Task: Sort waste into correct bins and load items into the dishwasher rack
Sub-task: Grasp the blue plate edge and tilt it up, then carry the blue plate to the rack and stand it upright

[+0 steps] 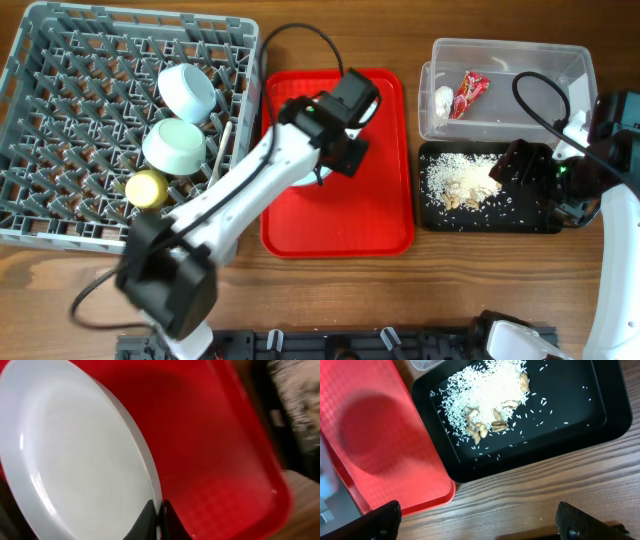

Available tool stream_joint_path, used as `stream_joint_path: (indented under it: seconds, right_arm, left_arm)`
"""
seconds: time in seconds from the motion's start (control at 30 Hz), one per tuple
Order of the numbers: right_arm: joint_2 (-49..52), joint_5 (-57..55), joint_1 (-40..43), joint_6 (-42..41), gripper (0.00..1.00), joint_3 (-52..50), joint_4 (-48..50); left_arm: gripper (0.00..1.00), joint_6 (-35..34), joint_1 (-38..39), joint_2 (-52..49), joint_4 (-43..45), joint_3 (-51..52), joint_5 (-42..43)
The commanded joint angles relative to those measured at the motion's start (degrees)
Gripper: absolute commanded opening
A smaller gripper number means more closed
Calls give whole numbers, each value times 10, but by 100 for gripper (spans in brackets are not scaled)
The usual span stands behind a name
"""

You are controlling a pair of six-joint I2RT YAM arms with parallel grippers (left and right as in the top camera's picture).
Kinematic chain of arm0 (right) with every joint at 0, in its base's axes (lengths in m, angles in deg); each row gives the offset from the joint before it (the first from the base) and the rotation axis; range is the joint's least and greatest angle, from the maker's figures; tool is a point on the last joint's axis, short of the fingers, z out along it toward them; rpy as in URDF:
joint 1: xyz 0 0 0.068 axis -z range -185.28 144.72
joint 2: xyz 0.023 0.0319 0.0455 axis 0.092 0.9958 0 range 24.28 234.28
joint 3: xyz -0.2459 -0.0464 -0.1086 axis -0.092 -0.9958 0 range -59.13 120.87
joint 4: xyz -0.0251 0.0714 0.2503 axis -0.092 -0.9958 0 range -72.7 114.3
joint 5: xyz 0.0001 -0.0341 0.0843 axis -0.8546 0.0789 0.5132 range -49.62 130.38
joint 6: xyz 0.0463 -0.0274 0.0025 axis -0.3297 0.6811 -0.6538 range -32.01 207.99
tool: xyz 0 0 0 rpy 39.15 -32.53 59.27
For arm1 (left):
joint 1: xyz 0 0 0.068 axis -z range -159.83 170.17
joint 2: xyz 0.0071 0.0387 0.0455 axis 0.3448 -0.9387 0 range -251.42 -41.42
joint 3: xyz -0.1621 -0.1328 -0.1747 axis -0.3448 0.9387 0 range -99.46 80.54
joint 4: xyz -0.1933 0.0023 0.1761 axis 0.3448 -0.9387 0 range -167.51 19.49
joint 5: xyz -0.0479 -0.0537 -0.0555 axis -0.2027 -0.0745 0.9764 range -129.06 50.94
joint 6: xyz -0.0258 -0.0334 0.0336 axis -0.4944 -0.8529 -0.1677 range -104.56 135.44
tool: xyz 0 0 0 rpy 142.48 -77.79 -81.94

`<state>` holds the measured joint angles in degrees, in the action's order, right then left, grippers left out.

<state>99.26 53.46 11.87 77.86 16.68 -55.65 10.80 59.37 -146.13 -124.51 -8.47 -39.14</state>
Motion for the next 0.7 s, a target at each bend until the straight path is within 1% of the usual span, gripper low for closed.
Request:
stream_joint_path:
  seconds: [0.0, 0.13, 0.23, 0.37, 0.53, 0.67]
  right_arm:
    - [-9, 5, 2, 11, 100, 13, -1]
    - [-9, 5, 2, 11, 100, 13, -1]
    - [-9, 5, 2, 11, 100, 13, 0]
    - [-9, 5, 2, 11, 100, 13, -1]
    - [-9, 5, 2, 11, 100, 13, -1]
    - [-9, 5, 2, 11, 100, 13, -1]
  left_arm:
    - [4, -2, -26, 74, 1, -13, 11]
    - [4, 0, -77, 130, 12, -13, 49]
    - [4, 0, -131, 159, 28, -13, 102]
    - [4, 0, -221, 169, 47, -13, 217]
    - [4, 0, -309, 154, 49, -13, 348]
    - [4, 0, -365, 135, 49, -13, 436]
